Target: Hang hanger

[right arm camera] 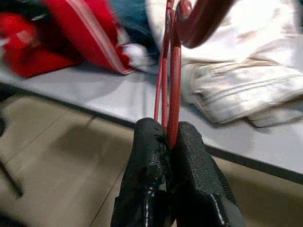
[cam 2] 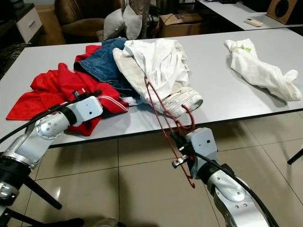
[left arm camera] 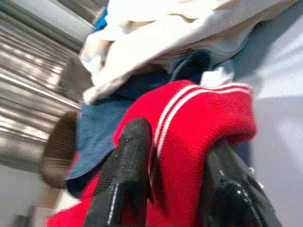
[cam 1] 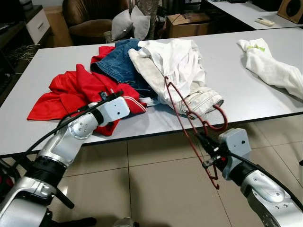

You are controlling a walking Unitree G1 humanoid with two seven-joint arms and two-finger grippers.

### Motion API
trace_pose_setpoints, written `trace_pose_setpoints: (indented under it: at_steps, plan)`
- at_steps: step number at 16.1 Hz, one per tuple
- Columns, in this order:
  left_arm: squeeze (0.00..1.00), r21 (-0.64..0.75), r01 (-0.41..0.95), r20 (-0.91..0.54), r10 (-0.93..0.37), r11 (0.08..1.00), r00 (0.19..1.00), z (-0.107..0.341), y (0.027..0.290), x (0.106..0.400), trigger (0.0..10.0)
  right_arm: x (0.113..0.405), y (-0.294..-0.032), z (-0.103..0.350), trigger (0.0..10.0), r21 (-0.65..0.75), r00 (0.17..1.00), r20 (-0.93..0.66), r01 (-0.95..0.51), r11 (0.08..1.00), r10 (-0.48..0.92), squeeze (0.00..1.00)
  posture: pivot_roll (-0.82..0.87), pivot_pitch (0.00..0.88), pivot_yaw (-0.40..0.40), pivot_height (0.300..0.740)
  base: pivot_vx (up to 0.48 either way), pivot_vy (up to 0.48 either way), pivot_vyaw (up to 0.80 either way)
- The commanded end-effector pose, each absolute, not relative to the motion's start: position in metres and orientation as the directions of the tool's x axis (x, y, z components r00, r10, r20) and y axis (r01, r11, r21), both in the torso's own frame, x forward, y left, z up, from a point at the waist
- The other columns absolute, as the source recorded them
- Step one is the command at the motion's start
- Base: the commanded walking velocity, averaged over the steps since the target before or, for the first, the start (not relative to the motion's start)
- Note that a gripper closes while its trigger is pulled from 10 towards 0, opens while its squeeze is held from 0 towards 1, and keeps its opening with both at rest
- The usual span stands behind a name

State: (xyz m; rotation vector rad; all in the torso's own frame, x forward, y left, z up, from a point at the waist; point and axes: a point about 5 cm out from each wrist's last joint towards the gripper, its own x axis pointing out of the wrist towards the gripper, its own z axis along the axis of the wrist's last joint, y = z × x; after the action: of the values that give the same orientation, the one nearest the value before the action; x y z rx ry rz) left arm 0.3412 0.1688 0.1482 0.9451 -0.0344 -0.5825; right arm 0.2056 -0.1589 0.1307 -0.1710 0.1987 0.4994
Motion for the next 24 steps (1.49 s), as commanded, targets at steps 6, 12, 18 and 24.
trace_pose_setpoints:
  at_steps: [6,12,18,24]
  plan:
    - [0.00,0.643,0.455,-0.224,-0.417,0.616,0.881,0.170,0.181,0.365,0.0,0.181,-0.161,0.150,10.0,-0.112,0.729,-0.258,-0.674,0.730,0.634,0.00,-0.04,0.000,0.072,0.723,0.000,0.000,0.00]
    - [0.00,0.460,0.546,-0.203,-0.515,0.700,0.833,0.218,0.182,0.366,0.0,0.188,-0.151,0.138,10.0,-0.093,0.654,-0.365,-0.734,0.673,0.663,0.00,-0.03,0.000,0.064,0.723,0.000,0.000,0.00]
    - [0.00,0.415,0.586,-0.120,-0.597,0.695,0.793,0.265,0.169,0.349,0.0,0.216,-0.123,0.145,10.0,-0.080,0.575,-0.299,-0.811,0.580,0.762,0.00,0.03,0.000,0.023,0.723,0.000,0.000,0.00]
    - [0.00,0.488,0.591,-0.162,-0.599,0.642,0.785,0.287,0.164,0.352,0.0,0.241,-0.127,0.175,10.0,-0.103,0.686,-0.124,-0.728,0.678,0.717,0.00,0.01,0.000,0.051,0.723,0.000,0.000,0.00]
